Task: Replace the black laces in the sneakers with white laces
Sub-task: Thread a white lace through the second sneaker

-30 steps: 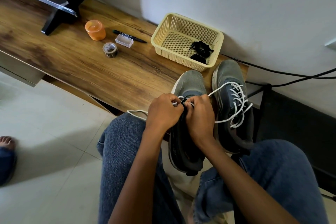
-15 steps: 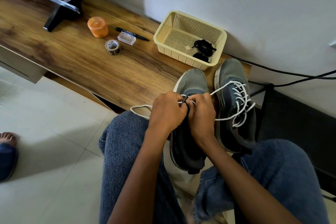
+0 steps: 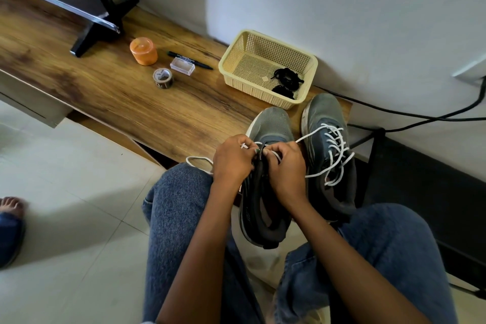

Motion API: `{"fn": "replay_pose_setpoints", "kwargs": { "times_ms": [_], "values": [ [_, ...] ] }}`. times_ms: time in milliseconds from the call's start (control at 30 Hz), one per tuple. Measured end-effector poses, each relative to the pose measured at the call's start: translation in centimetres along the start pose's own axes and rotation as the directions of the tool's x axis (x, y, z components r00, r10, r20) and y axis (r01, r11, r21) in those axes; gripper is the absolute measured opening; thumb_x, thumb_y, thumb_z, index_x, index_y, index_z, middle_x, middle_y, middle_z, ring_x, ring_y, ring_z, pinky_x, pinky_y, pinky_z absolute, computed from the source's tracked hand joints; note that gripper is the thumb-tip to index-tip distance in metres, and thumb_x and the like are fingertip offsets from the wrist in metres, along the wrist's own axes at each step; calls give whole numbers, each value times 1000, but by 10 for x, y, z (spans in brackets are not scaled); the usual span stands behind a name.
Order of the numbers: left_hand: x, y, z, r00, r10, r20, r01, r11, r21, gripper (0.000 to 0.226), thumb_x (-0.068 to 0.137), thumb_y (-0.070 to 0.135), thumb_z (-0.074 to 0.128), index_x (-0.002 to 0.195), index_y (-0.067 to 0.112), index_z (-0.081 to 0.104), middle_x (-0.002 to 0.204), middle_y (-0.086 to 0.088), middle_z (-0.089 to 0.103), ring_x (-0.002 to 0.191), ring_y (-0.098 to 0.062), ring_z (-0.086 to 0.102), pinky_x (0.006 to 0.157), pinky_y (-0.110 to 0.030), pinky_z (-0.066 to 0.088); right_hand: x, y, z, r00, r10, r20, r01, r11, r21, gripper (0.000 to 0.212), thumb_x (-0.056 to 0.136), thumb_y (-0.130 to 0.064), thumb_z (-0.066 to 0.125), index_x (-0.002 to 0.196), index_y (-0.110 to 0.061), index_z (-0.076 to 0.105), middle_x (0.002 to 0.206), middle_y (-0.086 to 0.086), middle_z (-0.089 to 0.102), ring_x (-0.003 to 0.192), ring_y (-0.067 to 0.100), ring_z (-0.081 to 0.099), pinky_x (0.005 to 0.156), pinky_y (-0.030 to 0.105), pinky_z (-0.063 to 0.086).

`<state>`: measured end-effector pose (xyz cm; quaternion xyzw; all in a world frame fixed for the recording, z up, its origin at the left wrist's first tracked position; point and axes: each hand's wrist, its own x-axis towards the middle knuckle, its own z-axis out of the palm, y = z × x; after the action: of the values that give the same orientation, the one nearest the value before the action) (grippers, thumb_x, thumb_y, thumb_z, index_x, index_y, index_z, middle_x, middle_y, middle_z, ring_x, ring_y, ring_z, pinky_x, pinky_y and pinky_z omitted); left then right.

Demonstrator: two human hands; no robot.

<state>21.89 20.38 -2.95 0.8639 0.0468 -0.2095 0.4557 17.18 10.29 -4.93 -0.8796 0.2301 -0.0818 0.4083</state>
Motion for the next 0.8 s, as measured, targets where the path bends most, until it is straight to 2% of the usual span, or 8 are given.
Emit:
{"fn": "replay_pose_setpoints", "kwargs": {
  "times_ms": [100, 200, 367, 433, 500, 600, 700, 800],
  "values": [
    [-2, 1, 1, 1000, -22, 4, 22, 999, -34, 12, 91, 21, 60, 80, 20, 64, 76, -5, 69, 70, -20, 69, 77, -37, 55, -4, 1, -1, 998, -63, 12, 63, 996, -56, 9, 90, -11, 58, 93, -9, 66, 93, 4, 58, 88, 20, 54, 73, 22, 33],
    [0, 0, 3, 998, -58, -33, 56, 997, -44, 16, 92, 22, 53, 79, 19, 62, 85, -5, 70, 83, -26, 66, 78, -36, 51, -10, 3, -8, 991, -133, -8, 130, 978, -163, 18, 90, -14, 56, 107, -12, 63, 101, 5, 66, 96, 24, 53, 83, 36, 42],
    [-1, 1, 0, 979, -96, -178, 59, 977, -206, 19, 94, 17, 39, 81, 29, 42, 93, -4, 69, 83, -27, 65, 78, -49, 55, -20, -2, -22, 965, -258, -42, 226, 904, -363, 19, 86, -13, 59, 104, -15, 63, 92, 3, 66, 86, 27, 54, 73, 38, 38],
    [-3, 1, -3, 962, -94, -256, 28, 967, -253, 17, 95, 14, 39, 84, 26, 44, 94, -5, 68, 81, -27, 65, 76, -47, 55, -21, -2, -26, 959, -278, -57, 227, 871, -436, 19, 82, -13, 65, 102, -15, 65, 88, 3, 66, 84, 27, 56, 73, 38, 39],
    [-4, 1, -6, 939, -118, -322, 3, 942, -336, 14, 96, 12, 40, 90, 23, 46, 94, -6, 69, 75, -26, 65, 67, -36, 54, -19, -1, -30, 954, -293, -63, 226, 841, -491, 17, 79, -14, 70, 95, -16, 66, 85, 1, 66, 83, 26, 55, 76, 38, 35],
    [-3, 7, -13, 879, -218, -424, -67, 824, -562, 15, 99, 8, 39, 93, 21, 44, 89, -1, 69, 52, -9, 56, 45, -15, 42, -18, 4, -39, 948, -315, -37, 236, 780, -579, 10, 78, -13, 69, 87, -18, 67, 82, -3, 66, 85, 24, 51, 76, 37, 24],
    [-6, 13, -21, 770, -279, -574, -239, 707, -665, 19, 101, 5, 34, 91, 20, 41, 84, 0, 68, 43, -1, 48, 47, -12, 40, -17, 10, -51, 934, -354, -54, 234, 717, -657, 14, 75, -9, 69, 85, -19, 69, 81, -3, 65, 89, 23, 44, 76, 37, 22],
    [-7, 16, -26, 624, -298, -722, -411, 661, -628, 9, 102, 5, 30, 100, 9, 38, 79, -3, 61, 55, -13, 49, 53, -14, 41, -15, 11, -64, 927, -360, -110, 209, 735, -645, 21, 83, -15, 50, 89, -19, 70, 83, -1, 65, 93, 26, 47, 80, 38, 24]
  ]
}}
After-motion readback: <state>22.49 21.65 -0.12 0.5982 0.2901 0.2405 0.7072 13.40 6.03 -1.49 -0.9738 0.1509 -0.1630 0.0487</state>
